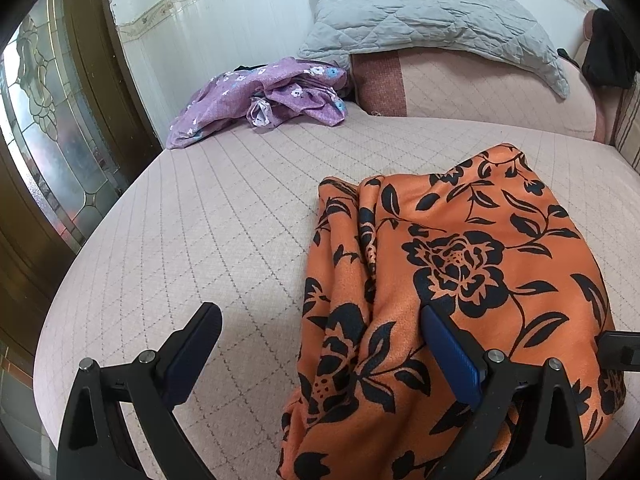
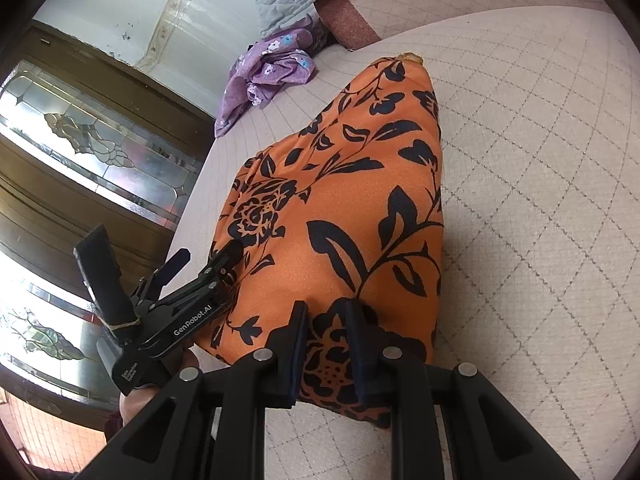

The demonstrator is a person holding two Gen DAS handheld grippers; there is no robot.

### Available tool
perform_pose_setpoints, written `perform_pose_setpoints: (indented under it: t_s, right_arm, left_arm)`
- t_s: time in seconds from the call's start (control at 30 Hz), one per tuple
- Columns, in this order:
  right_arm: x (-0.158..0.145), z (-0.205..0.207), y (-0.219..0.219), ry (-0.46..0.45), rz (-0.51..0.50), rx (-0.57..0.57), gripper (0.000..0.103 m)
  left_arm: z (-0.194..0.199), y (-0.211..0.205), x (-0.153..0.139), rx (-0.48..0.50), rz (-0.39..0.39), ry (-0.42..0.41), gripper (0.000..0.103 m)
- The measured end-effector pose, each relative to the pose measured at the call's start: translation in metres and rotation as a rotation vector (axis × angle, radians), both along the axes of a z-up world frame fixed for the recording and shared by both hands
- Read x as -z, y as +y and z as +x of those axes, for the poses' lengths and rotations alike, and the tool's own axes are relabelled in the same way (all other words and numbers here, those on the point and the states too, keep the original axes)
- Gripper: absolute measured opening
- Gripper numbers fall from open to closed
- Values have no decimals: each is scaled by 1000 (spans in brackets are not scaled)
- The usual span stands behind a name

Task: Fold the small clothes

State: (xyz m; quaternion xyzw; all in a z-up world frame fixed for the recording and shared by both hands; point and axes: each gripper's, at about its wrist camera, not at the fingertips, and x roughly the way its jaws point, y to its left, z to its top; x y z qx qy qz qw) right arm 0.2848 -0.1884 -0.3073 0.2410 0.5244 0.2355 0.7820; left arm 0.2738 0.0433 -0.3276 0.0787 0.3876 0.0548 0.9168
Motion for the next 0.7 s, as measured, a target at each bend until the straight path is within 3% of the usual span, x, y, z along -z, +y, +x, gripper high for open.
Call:
perform_pose_setpoints:
  t_s: [0.7]
  right_arm:
    - [0, 0, -1, -1, 12, -2, 23]
  left_arm:
    - [2, 0, 4, 8, -5, 5, 99]
